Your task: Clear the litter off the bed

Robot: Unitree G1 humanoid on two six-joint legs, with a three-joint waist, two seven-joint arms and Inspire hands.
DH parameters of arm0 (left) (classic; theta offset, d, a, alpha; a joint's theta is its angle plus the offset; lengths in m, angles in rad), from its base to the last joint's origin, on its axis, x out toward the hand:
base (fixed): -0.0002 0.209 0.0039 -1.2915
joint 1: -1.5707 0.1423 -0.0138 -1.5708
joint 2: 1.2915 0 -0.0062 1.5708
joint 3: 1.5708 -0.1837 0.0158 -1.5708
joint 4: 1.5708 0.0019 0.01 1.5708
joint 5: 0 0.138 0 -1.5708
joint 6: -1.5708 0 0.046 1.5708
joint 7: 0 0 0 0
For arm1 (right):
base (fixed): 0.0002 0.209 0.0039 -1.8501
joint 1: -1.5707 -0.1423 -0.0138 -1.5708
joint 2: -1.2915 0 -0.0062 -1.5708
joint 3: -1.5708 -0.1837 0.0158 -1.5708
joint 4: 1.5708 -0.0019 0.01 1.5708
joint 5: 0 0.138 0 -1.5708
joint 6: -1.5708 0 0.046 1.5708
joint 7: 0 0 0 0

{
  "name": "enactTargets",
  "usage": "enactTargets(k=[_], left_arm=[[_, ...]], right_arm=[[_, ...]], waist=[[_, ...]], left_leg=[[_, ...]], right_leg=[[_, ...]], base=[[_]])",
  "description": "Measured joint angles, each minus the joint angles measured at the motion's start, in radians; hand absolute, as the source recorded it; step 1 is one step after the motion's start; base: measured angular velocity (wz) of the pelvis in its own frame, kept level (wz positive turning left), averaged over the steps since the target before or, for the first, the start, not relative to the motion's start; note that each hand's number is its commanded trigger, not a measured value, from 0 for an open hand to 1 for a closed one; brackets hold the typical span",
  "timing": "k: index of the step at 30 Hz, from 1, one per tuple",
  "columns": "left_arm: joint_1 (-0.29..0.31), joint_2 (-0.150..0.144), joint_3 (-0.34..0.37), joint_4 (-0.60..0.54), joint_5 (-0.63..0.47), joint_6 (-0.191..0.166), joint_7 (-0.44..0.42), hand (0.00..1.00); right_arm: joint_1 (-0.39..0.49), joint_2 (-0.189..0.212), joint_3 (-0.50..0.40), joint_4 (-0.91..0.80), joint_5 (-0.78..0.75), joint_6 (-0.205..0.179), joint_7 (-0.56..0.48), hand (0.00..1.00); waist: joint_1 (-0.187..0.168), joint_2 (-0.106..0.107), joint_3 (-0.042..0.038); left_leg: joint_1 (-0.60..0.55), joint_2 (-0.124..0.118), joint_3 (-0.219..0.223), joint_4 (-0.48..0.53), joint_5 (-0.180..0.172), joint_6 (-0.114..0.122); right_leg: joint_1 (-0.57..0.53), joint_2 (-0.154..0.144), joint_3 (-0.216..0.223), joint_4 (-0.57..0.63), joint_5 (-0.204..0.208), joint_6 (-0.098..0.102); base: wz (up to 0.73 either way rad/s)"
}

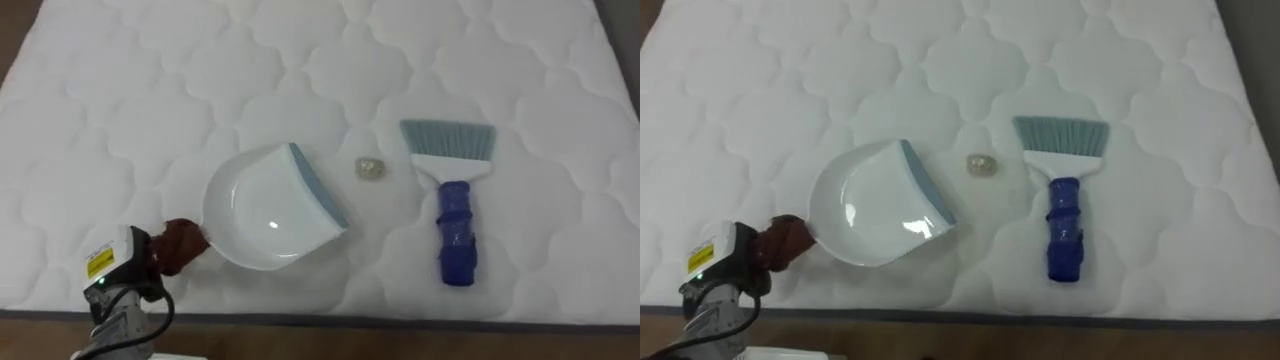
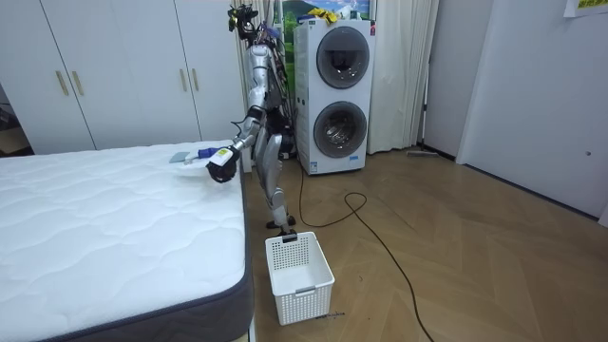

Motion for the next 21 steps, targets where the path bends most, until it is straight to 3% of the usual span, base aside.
enactTargets(k=[4,11,16,21], left_arm=[[0.002,0.005,0.001,0.001,0.039,0.000,0.052,1.00],[0.021,0.006,-0.001,0.002,0.097,0.002,0.149,1.00],[0.039,0.005,-0.019,0.005,0.098,0.023,0.189,1.00],[0.039,-0.014,-0.028,0.005,0.097,0.038,0.213,1.00]], right_arm=[[-0.029,0.001,-0.075,-0.019,0.029,-0.007,-0.039,0.00],[-0.065,0.001,-0.118,-0.090,0.065,-0.007,-0.104,0.00],[-0.064,0.008,-0.139,-0.182,0.078,0.044,-0.191,0.00],[-0.066,0.021,-0.138,-0.256,0.058,0.066,-0.292,0.00]], waist=[[-0.001,-0.002,0.0010],[-0.001,-0.007,0.0019],[0.001,-0.013,0.0022],[0.001,-0.017,0.0050]], left_leg=[[-0.001,0.002,0.012,0.000,0.000,0.000],[-0.017,0.004,0.019,0.014,0.000,0.000],[-0.039,0.003,0.025,0.018,0.000,0.001],[-0.073,0.002,0.031,0.043,0.001,0.003]], right_leg=[[-0.005,0.000,0.006,0.002,0.000,0.000],[-0.021,0.001,0.017,0.011,0.000,0.000],[-0.053,-0.004,0.023,0.035,-0.002,0.002],[-0.096,-0.008,0.033,0.065,-0.002,0.003]], base=[[-0.05],[-0.04],[-0.03],[-0.07]])
